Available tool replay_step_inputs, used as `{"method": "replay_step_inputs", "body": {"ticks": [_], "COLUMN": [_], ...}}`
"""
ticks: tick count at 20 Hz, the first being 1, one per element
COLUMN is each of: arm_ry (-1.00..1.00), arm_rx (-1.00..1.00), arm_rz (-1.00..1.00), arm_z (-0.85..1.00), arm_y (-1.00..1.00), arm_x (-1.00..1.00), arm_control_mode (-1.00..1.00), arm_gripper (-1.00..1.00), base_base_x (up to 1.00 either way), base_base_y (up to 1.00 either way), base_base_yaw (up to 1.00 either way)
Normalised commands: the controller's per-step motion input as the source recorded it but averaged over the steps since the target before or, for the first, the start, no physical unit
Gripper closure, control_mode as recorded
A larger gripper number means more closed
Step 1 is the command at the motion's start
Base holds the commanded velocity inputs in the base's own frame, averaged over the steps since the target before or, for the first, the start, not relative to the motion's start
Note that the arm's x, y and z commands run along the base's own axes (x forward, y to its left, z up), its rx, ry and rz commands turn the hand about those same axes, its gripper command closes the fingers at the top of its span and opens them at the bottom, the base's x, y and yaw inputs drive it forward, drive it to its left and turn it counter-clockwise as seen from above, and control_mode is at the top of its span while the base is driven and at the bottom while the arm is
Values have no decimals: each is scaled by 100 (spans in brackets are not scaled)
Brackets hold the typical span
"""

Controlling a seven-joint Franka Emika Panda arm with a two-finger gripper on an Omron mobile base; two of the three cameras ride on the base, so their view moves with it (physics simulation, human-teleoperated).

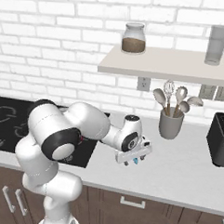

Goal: Put the corn and squash in the pot. Retrieve the spatula and lightly stir the vegetables in the pot.

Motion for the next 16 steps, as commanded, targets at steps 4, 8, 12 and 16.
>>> {"method": "replay_step_inputs", "body": {"ticks": [4, 8, 12, 16], "arm_ry": [-5, -5, -1, 0], "arm_rx": [0, 0, 0, -2], "arm_rz": [0, 0, 0, 0], "arm_z": [-24, -15, -50, -23], "arm_y": [-13, -12, -2, 3], "arm_x": [20, 27, 5, -3], "arm_control_mode": [-100, -100, -100, -100], "arm_gripper": [-100, -100, 100, 100], "base_base_x": [0, 0, 0, 0], "base_base_y": [0, 0, 0, 0], "base_base_yaw": [0, 0, 0, 0]}}
